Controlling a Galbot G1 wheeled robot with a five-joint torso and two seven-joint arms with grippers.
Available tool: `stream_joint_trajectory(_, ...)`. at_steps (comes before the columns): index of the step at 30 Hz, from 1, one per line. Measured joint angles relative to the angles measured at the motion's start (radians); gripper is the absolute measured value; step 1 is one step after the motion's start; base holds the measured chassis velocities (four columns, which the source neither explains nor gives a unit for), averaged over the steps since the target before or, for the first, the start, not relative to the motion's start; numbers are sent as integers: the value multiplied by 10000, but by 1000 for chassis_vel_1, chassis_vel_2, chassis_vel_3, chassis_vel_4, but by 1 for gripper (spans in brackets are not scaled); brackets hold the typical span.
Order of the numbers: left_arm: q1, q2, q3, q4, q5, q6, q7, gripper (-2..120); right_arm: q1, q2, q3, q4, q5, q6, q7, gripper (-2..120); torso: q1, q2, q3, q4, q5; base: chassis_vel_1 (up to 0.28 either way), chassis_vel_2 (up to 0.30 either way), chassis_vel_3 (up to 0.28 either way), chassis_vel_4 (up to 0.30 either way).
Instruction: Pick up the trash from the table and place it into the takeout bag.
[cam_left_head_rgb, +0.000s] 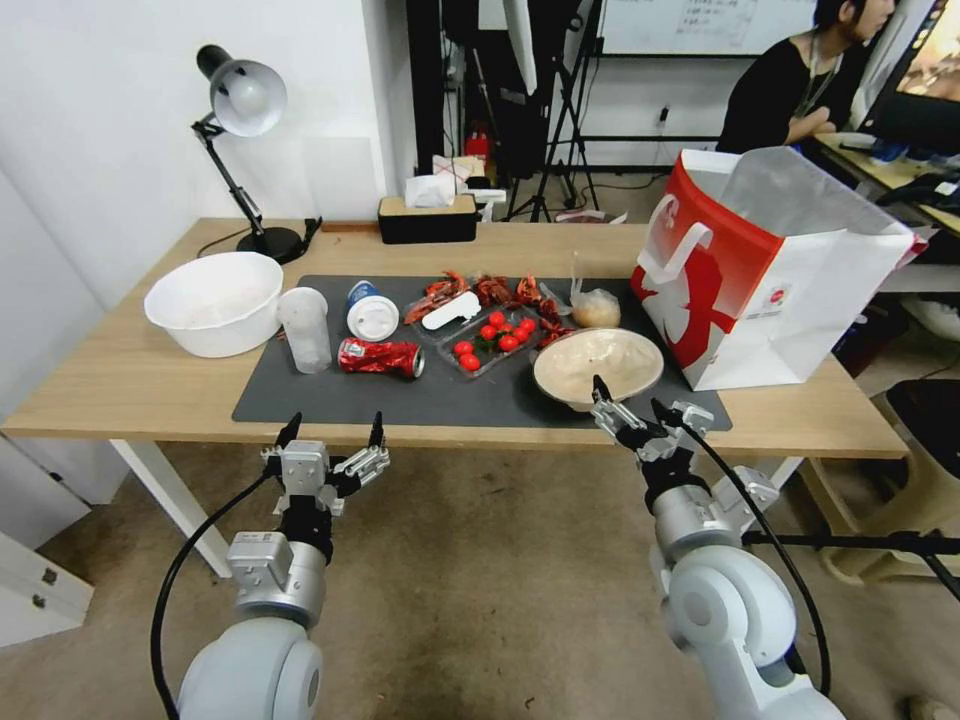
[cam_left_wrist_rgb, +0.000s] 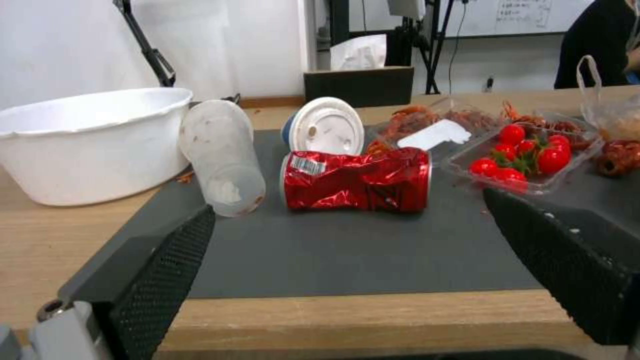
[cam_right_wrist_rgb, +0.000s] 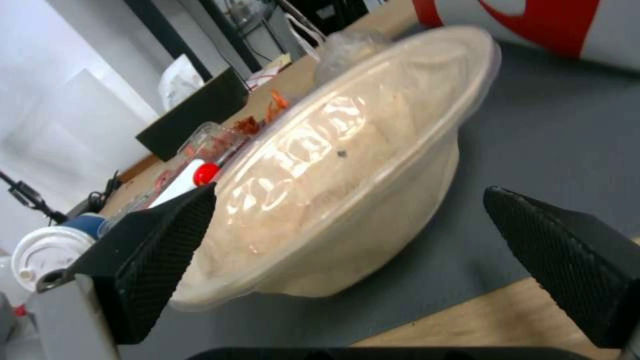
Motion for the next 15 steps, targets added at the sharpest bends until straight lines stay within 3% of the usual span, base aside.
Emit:
stream_joint_trajectory(5,-16,-1,-6,58,0,-38,-1,100,169,22,-27,-106,474,-55,350,98,-1,0,0,0,0,0,0,0,0)
stream_joint_trajectory(9,-16,-5,4,99,3,-93,-2,100,267,43,-30,-196,686,-80,587,89,0,0,0,0,1,0,0,0,0)
stream_joint_trajectory(15,-25,-6,17,196,13,-220,-8,100,377,55,-27,-289,957,-149,905,63,0,0,0,0,1,0,0,0,0)
